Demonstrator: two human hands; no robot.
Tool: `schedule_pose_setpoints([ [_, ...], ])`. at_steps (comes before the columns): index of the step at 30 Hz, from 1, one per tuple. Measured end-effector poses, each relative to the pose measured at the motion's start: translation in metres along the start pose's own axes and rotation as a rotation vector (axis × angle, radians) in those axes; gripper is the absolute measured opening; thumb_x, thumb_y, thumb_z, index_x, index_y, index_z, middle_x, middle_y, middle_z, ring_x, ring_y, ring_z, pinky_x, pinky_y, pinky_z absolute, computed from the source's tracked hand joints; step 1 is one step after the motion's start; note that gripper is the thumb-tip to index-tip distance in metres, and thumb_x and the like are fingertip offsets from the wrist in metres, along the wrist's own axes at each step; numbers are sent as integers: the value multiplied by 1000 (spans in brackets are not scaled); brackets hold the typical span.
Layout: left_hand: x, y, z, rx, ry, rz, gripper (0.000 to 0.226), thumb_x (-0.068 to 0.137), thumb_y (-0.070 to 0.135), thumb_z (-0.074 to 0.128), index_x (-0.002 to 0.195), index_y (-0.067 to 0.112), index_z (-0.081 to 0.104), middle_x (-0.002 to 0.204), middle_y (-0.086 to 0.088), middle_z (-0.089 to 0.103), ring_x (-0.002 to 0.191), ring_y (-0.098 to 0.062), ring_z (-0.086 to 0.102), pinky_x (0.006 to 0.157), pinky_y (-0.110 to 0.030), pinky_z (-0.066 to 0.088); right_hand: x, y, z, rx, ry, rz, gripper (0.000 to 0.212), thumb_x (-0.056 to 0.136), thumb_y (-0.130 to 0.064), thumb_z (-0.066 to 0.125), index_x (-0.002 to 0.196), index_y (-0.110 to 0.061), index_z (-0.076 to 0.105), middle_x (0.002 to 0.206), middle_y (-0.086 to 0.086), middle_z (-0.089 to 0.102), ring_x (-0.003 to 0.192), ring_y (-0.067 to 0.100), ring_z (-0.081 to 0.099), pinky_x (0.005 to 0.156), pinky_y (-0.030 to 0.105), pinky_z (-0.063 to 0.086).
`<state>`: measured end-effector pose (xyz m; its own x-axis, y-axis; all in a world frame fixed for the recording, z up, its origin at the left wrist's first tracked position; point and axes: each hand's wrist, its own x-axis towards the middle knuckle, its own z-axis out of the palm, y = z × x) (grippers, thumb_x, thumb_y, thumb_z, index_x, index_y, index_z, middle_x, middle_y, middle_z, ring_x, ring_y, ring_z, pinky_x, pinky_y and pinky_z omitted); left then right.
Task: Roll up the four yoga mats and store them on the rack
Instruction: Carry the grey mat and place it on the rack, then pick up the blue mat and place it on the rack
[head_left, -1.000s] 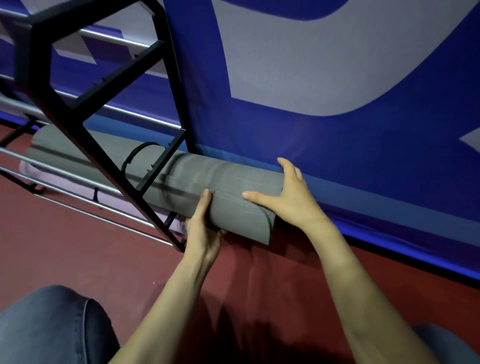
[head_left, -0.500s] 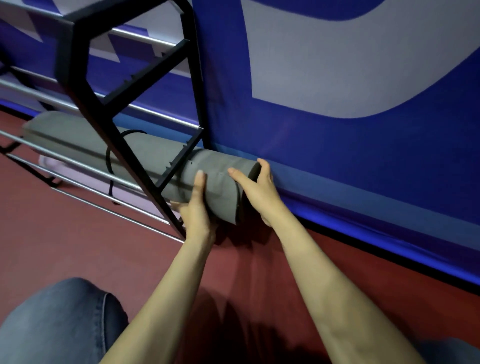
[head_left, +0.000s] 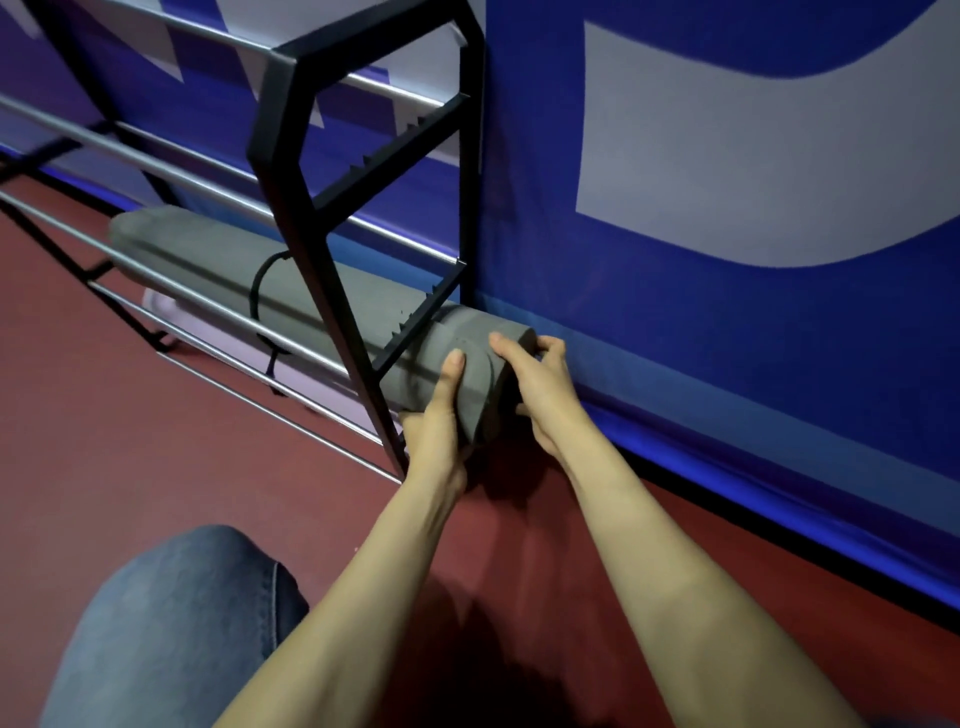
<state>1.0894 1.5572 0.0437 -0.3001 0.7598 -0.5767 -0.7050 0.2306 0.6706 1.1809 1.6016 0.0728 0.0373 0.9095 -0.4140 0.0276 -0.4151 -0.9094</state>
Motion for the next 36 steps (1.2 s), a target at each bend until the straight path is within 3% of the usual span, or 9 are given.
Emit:
schedule_pose_setpoints([
  [9, 14, -2, 3, 7, -70, -159, 105, 47, 58, 89, 133, 13, 51, 121, -12, 66, 106, -33, 66, 95, -51, 49, 15, 5, -1, -20, -65, 59, 92, 49, -69, 70, 125, -28, 38, 128, -4, 51, 113, 15, 53, 97, 43, 46],
  [14, -32, 40, 23, 110, -32, -373, 39, 89, 48, 59, 105, 14, 66, 113, -5, 68, 97, -32, 68, 91, -37, 50, -10, -24, -24, -14, -45, 224, 80, 83, -41, 68, 146, -16, 26, 145, 3, 39, 126, 22, 45, 94, 36, 39],
  [15, -41, 49, 26, 111, 23, -422, 32, 93, 43, 54, 104, 14, 63, 132, 10, 43, 124, -33, 47, 96, -35, 45, -20, -33, -31, -8, -15, 248, 77, 86, -36, 66, 147, -16, 24, 146, 5, 38, 126, 23, 45, 95, 35, 39],
  [16, -51, 60, 27, 132, 61, -447, 26, 95, 39, 51, 93, 15, 61, 84, 7, 66, 92, -29, 66, 103, -34, 40, -32, -43, -39, -15, 14, 258, 73, 87, -34, 65, 146, -15, 26, 145, 5, 40, 126, 23, 45, 97, 35, 39],
  [17, -65, 71, 30, 161, 86, -468, 25, 96, 36, 50, 80, 16, 55, 61, 0, 29, 58, -11, 42, 104, -32, 37, -47, -56, -47, -49, 39, 253, 70, 87, -34, 65, 144, -14, 30, 143, 6, 43, 126, 22, 46, 101, 35, 38],
  [19, -97, 89, 31, 348, 84, -487, 26, 97, 32, 48, 76, 16, 45, 77, -3, 44, 75, -16, 51, 96, -31, 36, -82, -82, -61, -189, 66, 222, 60, 87, -32, 66, 138, -12, 42, 137, 6, 50, 122, 19, 49, 104, 35, 39],
  [25, -227, 145, 27, 958, -55, -317, 9, 93, 12, 57, 84, 14, 57, 93, -8, 57, 72, -15, 55, 65, -27, 41, -216, -154, -92, -576, 53, 145, 34, 94, -10, 53, 127, -7, 56, 129, 9, 59, 117, 20, 55, 96, 22, 38],
  [30, -319, 176, -4, 1363, -168, -129, 27, 88, 21, 65, 112, 10, 63, 110, -10, 66, 105, -27, 61, 89, -29, 45, -325, -179, -101, -939, -28, 107, 38, 93, -23, 55, 131, -17, 53, 133, 6, 56, 124, 24, 49, 100, 26, 34],
  [36, -435, 185, -58, 1603, -213, 38, 36, 89, 22, 62, 121, 7, 59, 116, -11, 65, 108, -27, 59, 86, -25, 41, -448, -165, -95, -990, -86, 25, 41, 93, -23, 57, 132, -13, 52, 135, 11, 53, 125, 27, 47, 101, 27, 32],
])
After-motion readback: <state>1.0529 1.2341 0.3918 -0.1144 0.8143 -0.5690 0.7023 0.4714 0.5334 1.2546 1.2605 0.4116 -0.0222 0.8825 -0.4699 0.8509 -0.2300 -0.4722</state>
